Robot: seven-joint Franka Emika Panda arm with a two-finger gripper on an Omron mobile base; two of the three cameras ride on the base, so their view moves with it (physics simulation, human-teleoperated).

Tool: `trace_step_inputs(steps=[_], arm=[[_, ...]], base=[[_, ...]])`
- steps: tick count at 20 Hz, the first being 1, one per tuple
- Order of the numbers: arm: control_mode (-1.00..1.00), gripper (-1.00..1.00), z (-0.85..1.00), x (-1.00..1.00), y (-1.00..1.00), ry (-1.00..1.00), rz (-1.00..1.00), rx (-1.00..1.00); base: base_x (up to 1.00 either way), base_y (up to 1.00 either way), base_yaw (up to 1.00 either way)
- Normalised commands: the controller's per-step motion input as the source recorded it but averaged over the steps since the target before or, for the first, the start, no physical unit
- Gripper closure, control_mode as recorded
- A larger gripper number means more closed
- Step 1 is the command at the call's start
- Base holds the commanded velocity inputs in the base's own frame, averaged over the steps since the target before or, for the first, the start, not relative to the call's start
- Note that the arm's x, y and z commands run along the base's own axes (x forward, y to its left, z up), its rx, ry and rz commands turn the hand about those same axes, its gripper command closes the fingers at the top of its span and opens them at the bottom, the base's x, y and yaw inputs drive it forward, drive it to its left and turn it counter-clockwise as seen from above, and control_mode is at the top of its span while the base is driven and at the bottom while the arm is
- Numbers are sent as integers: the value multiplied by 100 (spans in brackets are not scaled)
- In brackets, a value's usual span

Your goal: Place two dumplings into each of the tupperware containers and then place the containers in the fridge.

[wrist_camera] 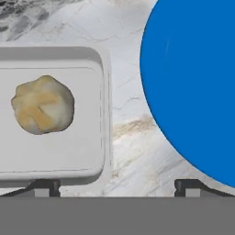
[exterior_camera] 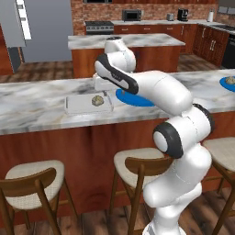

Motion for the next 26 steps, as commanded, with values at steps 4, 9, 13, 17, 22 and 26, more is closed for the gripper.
trace_step_inputs(steps=[4, 9, 13, 17, 22, 26], arm=[[-100, -100, 30, -81, -89, 0, 0, 0], [-100, -100, 33, -59, -84, 0, 0, 0], [-100, -100, 20, -46, -57, 4, 0, 0], [-100, -100, 3, -35, -20, 11, 0, 0], [-100, -100, 0, -26, -9, 10, 2, 5], [-100, -100, 4, -27, -31, 3, 4, 0]], base=[[0, 0, 0], [0, 0, 0], [0, 0, 0], [0, 0, 0], [0, 0, 0], [0, 0, 0]])
